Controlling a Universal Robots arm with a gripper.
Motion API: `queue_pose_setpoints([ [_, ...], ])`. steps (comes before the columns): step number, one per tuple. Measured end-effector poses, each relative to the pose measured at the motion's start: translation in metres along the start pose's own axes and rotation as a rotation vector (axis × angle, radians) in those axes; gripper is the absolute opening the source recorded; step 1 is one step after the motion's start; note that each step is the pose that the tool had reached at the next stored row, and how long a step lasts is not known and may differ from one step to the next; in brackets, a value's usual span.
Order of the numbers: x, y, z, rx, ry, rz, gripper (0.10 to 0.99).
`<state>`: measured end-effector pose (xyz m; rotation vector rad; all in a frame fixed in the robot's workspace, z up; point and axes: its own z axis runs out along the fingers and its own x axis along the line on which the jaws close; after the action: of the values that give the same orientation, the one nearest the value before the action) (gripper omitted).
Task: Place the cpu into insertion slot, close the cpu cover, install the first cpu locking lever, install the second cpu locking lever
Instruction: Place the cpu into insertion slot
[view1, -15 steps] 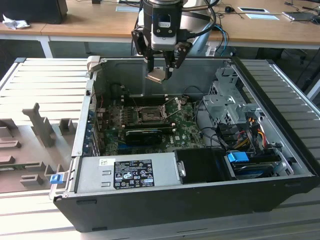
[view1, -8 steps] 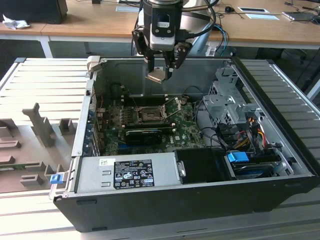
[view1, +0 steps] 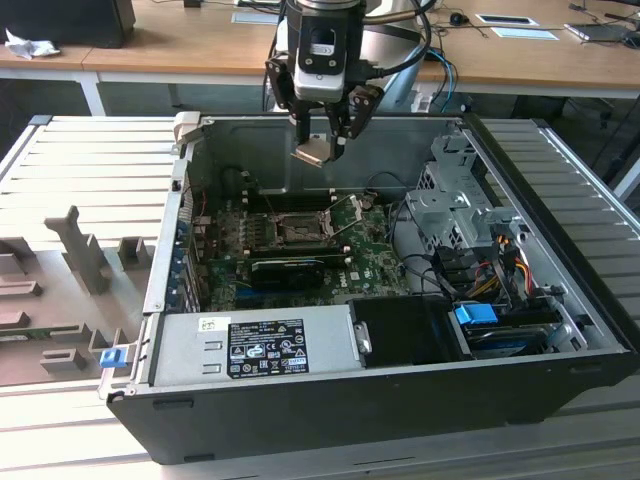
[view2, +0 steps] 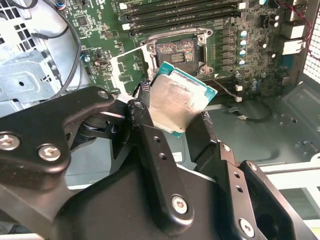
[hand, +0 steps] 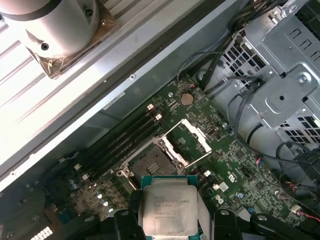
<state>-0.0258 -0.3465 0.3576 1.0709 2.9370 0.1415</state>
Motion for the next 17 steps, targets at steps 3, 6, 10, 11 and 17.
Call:
queue_pose_setpoints([
  [3,0.0000,0.0000,0.0001,0.000,-0.0017,0.019,0.529],
  [6,0.0000,0.0000,0.0002,-0.001,-0.0029,0.032,0.529],
  [10,0.0000,0.0000,0.0003,-0.001,-0.0043,0.048,0.529],
  [11,0.0000,0.0000,0.0004,-0.001,-0.0046,0.051,0.529],
  [17,0.0000,-0.0001,0.0008,-0.002,-0.0071,0.079,0.529],
])
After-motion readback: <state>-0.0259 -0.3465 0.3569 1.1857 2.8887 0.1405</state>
